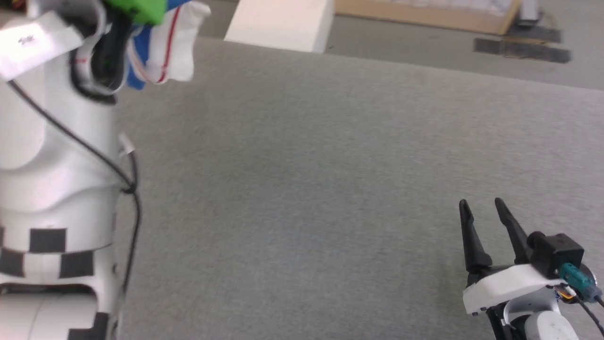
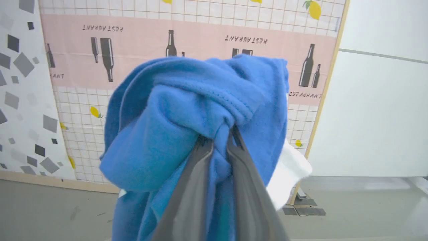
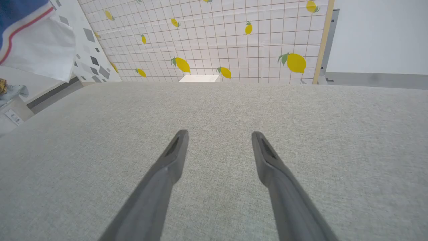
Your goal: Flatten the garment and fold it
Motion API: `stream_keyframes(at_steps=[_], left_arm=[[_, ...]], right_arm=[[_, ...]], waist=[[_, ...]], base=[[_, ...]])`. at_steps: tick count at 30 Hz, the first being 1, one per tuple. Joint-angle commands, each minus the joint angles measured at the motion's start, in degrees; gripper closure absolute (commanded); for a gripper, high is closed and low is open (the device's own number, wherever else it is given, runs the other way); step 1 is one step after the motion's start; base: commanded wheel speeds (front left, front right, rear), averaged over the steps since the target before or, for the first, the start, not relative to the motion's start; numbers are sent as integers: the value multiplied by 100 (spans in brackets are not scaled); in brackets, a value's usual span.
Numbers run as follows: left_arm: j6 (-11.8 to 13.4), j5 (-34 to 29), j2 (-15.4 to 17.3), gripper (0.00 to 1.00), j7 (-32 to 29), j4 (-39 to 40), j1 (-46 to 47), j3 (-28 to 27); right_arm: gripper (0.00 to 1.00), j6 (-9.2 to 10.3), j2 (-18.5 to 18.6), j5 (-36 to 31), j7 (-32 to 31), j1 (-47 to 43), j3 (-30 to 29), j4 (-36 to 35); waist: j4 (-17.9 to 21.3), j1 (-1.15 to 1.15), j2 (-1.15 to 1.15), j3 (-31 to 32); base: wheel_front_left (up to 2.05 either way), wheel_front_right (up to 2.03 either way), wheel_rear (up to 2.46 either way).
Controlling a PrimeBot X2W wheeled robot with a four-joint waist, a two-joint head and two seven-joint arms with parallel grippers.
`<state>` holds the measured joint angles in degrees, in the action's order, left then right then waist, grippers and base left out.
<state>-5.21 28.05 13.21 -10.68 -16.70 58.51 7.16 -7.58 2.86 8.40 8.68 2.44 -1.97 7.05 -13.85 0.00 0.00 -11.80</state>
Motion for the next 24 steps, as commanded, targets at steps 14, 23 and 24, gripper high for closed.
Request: stream_keyframes(at_steps=[14, 23, 24], left_arm=[[-200, 740, -852, 100, -345, -307, -1075, 1359], [-216, 1385, -949, 100, -1832, -1047, -3133, 2563], [-217, 1484, -954, 100, -2103, -1109, -3347, 2694]], right_arm=[[0, 9, 2, 195, 275, 19, -113, 493], [0, 9, 2, 257, 308, -36, -82, 568], [0, 9, 2, 267, 318, -45, -78, 583]], waist=[[1453, 0, 0, 646], [1685, 0, 0, 591], [1687, 0, 0, 589]], base=[[0, 0, 0], [0, 0, 0], [0, 0, 0]])
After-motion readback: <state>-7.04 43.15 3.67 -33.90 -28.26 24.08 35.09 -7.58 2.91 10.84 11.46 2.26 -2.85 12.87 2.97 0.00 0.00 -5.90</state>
